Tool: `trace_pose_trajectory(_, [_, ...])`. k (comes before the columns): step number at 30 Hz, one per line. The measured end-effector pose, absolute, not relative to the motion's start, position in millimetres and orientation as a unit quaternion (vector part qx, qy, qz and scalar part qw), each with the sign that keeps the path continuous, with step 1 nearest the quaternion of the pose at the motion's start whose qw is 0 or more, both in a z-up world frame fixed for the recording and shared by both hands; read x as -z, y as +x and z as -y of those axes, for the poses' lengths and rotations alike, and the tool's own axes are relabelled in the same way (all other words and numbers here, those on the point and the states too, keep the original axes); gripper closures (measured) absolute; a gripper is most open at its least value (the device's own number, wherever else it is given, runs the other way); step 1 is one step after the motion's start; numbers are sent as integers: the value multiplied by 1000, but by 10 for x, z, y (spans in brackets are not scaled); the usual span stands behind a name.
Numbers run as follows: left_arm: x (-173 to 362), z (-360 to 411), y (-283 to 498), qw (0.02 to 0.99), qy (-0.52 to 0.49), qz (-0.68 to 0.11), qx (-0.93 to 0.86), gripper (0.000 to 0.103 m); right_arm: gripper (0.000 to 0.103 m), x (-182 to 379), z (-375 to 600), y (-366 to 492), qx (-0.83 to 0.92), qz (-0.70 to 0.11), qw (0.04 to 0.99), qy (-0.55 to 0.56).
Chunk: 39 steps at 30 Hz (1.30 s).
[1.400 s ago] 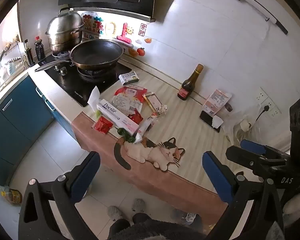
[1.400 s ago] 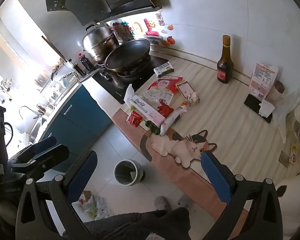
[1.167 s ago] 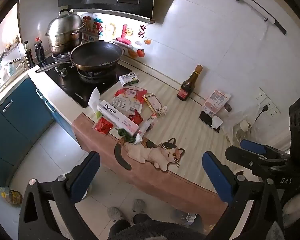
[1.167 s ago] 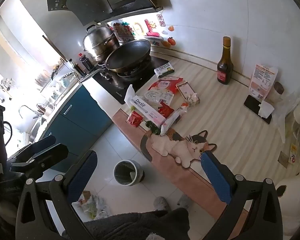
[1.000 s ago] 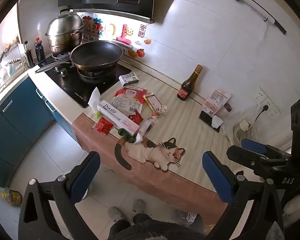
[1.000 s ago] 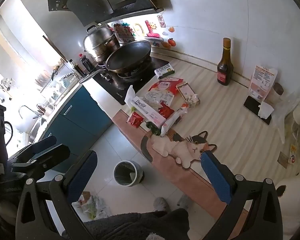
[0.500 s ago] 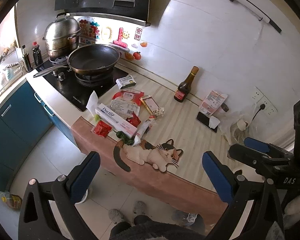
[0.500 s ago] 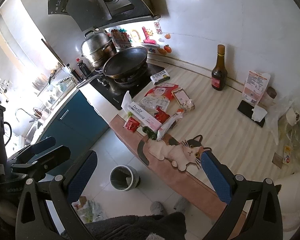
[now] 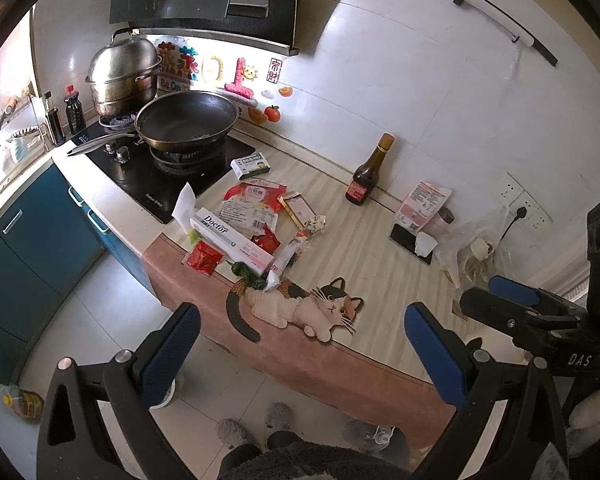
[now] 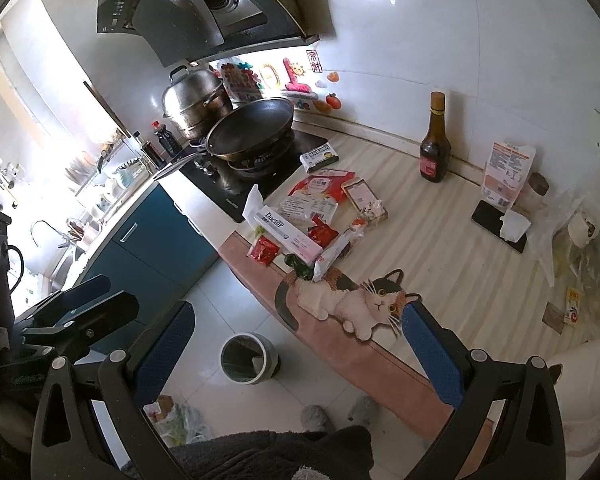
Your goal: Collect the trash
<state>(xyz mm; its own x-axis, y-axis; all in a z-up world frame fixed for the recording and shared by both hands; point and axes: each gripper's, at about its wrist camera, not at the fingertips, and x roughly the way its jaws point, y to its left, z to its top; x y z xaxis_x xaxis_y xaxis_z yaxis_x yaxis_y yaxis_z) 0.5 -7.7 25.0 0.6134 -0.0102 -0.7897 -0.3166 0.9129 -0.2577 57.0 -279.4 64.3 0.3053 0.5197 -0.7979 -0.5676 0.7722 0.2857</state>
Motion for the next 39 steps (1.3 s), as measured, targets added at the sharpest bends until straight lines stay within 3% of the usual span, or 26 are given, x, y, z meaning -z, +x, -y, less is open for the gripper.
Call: trace_pose_trajectory(39, [-274,145,-155,881,-193,-425,-76,0,0,-753,2893,398,-337,-481,809,-25])
